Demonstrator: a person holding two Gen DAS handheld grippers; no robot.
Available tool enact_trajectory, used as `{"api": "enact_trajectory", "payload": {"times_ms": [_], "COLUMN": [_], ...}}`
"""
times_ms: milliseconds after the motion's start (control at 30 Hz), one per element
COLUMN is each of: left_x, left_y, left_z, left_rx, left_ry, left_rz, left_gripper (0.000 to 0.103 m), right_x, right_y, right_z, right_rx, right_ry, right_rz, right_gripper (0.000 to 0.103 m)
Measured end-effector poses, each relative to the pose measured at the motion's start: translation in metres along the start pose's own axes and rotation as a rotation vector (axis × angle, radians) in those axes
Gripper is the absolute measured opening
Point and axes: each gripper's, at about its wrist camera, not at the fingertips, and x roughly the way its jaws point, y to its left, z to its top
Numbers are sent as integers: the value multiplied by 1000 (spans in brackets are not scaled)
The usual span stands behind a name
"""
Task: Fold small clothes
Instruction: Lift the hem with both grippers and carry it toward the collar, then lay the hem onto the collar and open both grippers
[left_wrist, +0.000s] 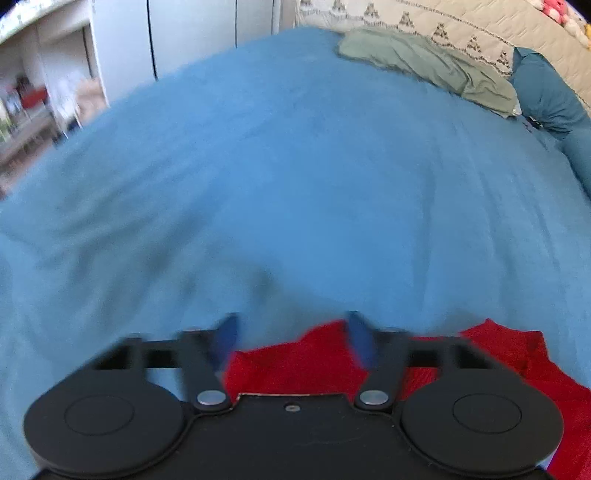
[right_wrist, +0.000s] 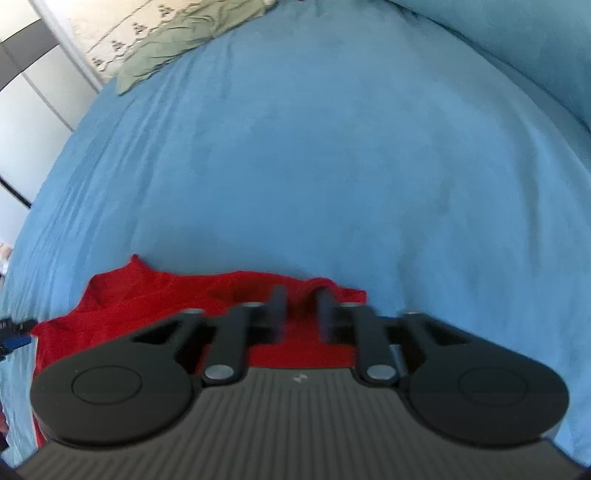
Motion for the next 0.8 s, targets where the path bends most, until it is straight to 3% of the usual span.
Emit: {"api": "enact_trajectory", "payload": {"times_ms": [33, 100, 133, 267, 367, 467, 500, 600, 700, 800], "left_x": [-10, -36, -42, -52, -28, 0, 4, 6, -7, -57], "left_y": [-2, -5, -8, -29, -36, -33, -27, -20, -27, -36], "left_z": [-1, -12, -17, -55, -78, -90, -92, -88, -78, -70], "left_rx": [23, 74, 103, 257, 286, 298, 286, 245, 246, 311], "left_ry": [-20, -52, -53, 10, 83, 130, 126, 140, 142, 38], "left_rz": [14, 7, -25, -150, -196, -163, -172, -181, -127, -69], "left_gripper": [75, 79, 87, 93, 93, 95, 101, 103, 99, 99], "right_x": [-11, -32, -37, -30, -5, 22, 27, 26, 6, -43], "right_y": [6, 20, 28, 53, 63, 53, 46, 37, 35, 36], "right_z": [-3, -11, -15, -36, -45, -49, -50, -49, -44, -40], "right_rx": [-40, -135, -182, -308, -323, -266, -245, -228, -248, -265], "right_ry": [-45, -123, -119, -67, -11, 48, 51, 38, 24, -49], "right_rz": [-28, -18, -12, 45, 80, 30, 15, 29, 44, 55], "right_gripper": [103, 103, 103, 103, 103, 103, 103, 103, 103, 103]}}
